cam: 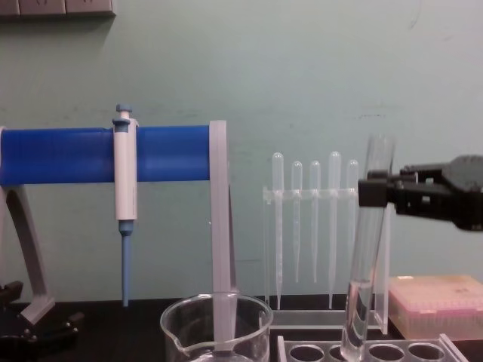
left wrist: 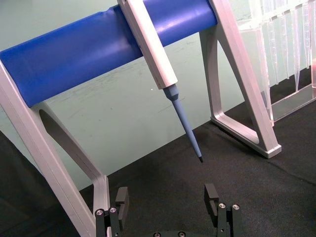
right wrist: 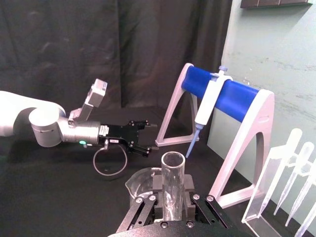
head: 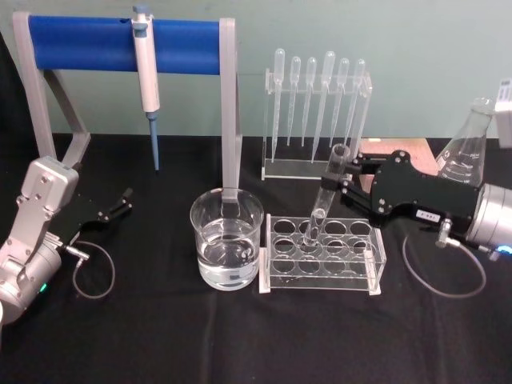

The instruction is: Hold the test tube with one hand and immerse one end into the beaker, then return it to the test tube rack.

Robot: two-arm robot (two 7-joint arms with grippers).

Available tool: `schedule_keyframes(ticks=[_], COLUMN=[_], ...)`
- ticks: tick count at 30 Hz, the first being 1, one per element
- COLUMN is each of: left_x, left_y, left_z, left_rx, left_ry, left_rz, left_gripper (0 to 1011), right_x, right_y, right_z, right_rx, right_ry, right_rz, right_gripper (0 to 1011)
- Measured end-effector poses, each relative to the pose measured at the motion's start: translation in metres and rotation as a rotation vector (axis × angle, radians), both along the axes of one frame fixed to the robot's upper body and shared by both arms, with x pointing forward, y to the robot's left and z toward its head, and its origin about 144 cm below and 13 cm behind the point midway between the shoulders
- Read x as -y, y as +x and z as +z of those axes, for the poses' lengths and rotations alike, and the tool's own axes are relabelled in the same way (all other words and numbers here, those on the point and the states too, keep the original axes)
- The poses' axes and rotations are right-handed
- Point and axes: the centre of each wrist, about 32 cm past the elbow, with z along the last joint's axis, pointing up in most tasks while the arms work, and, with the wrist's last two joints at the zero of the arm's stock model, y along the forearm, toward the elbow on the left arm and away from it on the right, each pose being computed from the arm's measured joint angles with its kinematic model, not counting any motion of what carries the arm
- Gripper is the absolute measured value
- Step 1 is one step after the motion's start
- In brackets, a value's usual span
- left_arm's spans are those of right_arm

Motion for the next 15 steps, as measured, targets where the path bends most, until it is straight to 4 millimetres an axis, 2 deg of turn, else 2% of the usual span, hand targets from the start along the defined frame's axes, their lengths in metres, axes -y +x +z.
schedule_keyframes(ticks=[5, 15], left_x=[0.0, 0.0], left_y=[0.0, 0.0], left_z=[0.0, 0.0], left_rx=[0.0, 0.0], left_ry=[0.0, 0.0], left_rz=[0.0, 0.0], left_gripper=[1000, 1000], right_x=[0.001, -0.001], right_y=[0.002, 0.008], right_z=[0.017, 0.034], right_rx=[-0.009, -0.026], right_ry=[-0.01, -0.03], right_rz=[0.001, 0.011], right_gripper=[242, 242])
